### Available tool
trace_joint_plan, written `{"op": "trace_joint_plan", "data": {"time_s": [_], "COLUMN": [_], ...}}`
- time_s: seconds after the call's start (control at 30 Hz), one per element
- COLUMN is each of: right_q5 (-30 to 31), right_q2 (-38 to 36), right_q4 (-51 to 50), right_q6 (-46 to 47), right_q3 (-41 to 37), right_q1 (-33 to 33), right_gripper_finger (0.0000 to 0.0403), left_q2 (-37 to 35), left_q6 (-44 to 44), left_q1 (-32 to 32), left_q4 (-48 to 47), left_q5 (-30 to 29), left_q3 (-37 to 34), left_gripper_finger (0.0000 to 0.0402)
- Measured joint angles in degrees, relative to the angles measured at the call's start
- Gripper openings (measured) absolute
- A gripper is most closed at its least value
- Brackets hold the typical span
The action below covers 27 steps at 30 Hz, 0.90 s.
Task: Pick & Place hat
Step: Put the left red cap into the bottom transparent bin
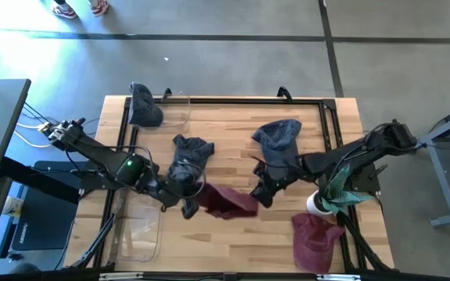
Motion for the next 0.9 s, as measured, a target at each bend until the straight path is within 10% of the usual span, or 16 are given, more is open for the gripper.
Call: {"op": "trace_joint_plan", "data": {"time_s": [0.2,0.5,0.9], "right_q5": [14.5,23.9,37.2], "right_q2": [-7.9,-10.9,10.3], "right_q4": [-16.7,-2.9,-26.0], "right_q6": [-0.9,-9.1,-35.4], "right_q3": [0.0,0.6,33.9], "right_q1": [-0.9,13.3,18.8], "right_gripper_finger": [0.0135,0.0064,0.0005], "left_q2": [0.0,-0.4,-0.5], "left_q6": [-8.7,-7.4,-4.2], "left_q1": [7.3,16.6,27.1], "left_q4": [-13.7,-4.4,5.7], "left_q5": [4.3,17.4,28.7], "left_q3": [-5.2,-10.6,-7.8], "left_gripper_finger": [0.0003,0.0001,0.0001]}}
